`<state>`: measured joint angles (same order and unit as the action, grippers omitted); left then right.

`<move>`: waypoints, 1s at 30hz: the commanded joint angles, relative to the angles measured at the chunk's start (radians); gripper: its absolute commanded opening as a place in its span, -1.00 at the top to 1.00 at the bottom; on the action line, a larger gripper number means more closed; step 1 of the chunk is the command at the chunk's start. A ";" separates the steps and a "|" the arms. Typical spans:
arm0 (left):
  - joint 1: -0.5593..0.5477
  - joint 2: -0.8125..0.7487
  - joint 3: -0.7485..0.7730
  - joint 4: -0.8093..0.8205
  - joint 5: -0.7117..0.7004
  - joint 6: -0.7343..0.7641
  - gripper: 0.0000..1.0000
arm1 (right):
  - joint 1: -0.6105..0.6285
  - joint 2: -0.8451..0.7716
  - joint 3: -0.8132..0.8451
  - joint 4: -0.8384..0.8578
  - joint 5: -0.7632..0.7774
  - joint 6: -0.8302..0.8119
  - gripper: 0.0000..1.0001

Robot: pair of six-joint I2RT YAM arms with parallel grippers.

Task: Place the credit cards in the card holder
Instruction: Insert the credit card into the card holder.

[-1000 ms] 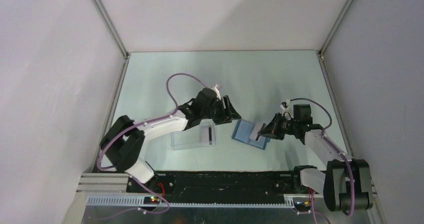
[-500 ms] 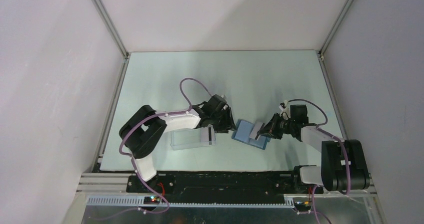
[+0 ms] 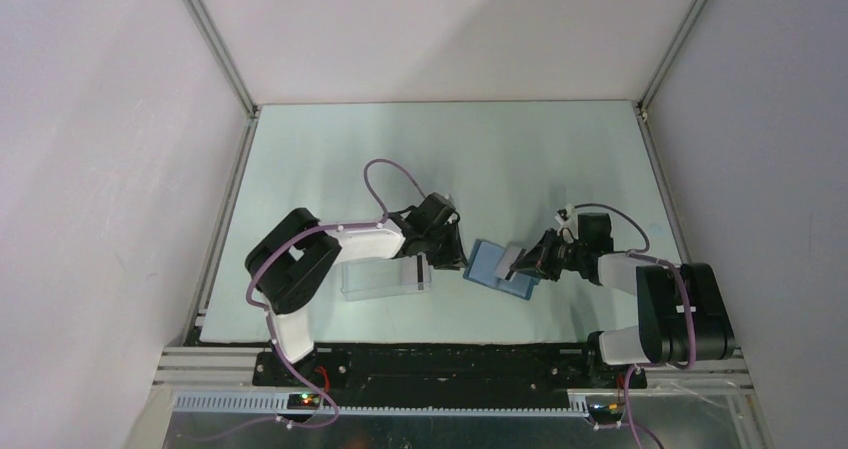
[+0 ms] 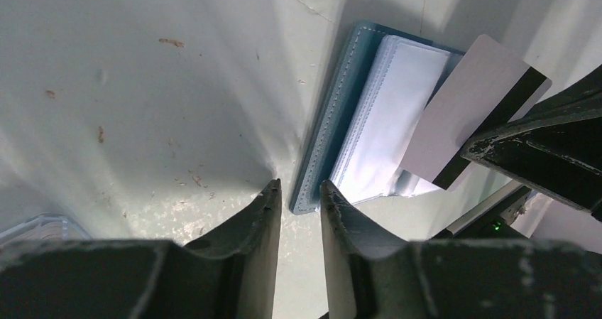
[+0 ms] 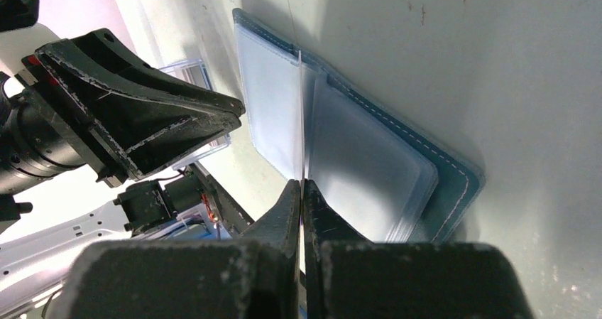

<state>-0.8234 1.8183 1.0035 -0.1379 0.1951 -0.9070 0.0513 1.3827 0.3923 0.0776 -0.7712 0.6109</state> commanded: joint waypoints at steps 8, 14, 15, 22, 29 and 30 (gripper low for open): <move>-0.015 0.020 0.040 0.004 0.016 0.018 0.45 | 0.054 0.035 -0.017 0.020 -0.001 0.048 1.00; -0.014 0.023 0.042 0.004 0.013 0.020 0.46 | 0.063 0.039 -0.017 -0.009 0.008 0.062 1.00; -0.014 0.025 0.042 0.004 0.013 0.020 0.46 | 0.062 0.038 -0.017 -0.014 0.013 0.061 1.00; -0.014 0.034 0.045 0.003 0.017 0.028 0.45 | 0.055 0.095 -0.014 -0.019 0.003 0.054 1.00; -0.014 0.039 0.050 0.002 0.024 0.033 0.44 | 0.055 0.191 0.019 -0.044 0.010 0.022 1.00; -0.015 0.040 0.049 0.001 0.025 0.034 0.45 | 0.057 0.197 0.028 -0.043 0.005 0.019 1.00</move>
<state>-0.8314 1.8454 1.0237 -0.1368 0.2169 -0.9054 0.1013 1.5242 0.4068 0.0872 -0.8188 0.6727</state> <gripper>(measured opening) 0.276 0.010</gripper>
